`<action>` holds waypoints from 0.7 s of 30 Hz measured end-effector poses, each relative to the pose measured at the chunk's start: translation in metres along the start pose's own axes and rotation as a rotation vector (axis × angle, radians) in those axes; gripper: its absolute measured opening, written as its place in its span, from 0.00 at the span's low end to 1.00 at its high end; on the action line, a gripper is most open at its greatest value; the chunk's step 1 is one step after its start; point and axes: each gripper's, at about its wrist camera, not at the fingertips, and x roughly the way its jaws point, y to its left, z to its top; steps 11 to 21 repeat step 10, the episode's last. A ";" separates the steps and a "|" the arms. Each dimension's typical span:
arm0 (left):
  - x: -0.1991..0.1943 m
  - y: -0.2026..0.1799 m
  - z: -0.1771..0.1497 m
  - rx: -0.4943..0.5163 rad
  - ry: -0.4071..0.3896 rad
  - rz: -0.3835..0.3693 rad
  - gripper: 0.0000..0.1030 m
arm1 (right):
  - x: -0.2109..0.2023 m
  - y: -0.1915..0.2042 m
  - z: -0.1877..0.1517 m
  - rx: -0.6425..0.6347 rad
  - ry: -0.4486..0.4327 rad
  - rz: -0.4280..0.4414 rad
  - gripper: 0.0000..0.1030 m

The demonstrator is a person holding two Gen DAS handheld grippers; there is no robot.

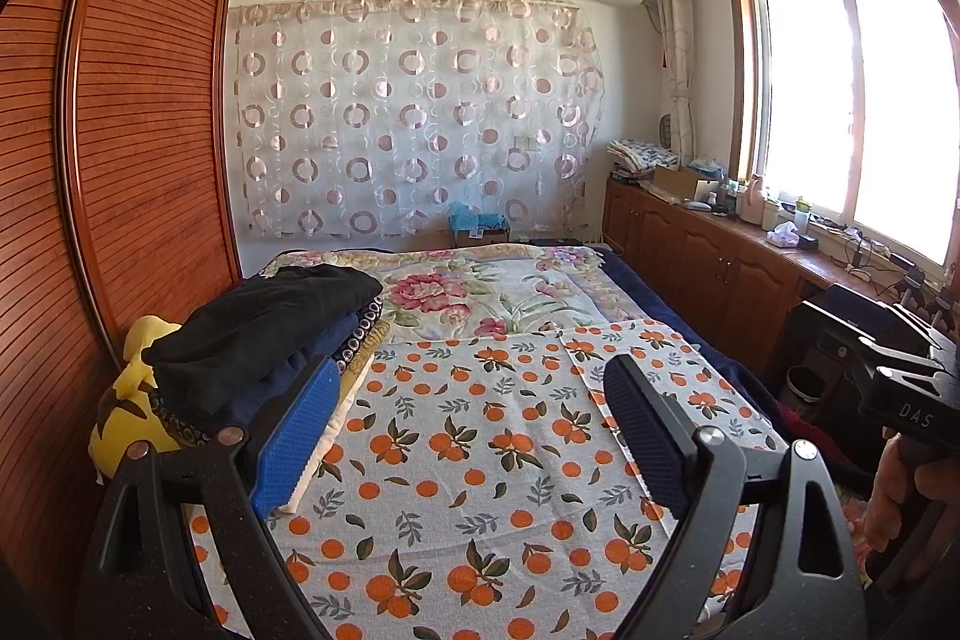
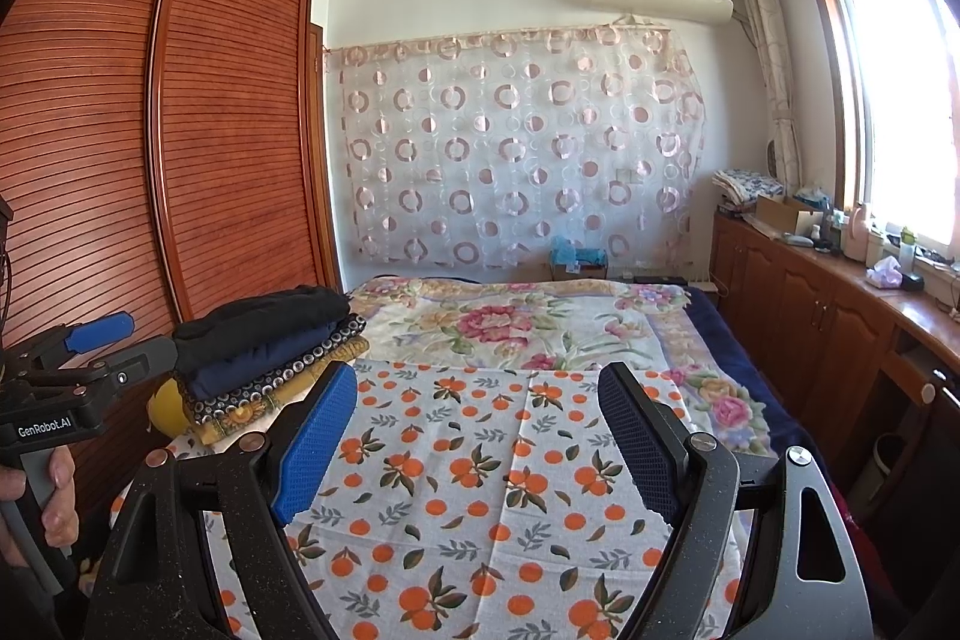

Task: Fold small clothes

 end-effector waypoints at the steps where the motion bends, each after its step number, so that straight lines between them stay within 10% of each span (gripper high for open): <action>1: 0.000 0.000 0.000 0.000 0.000 0.000 0.87 | 0.000 -0.001 0.000 0.000 0.000 0.001 0.82; 21: 0.000 0.000 -0.001 0.000 0.000 0.000 0.87 | -0.003 0.000 -0.001 0.002 -0.001 0.002 0.82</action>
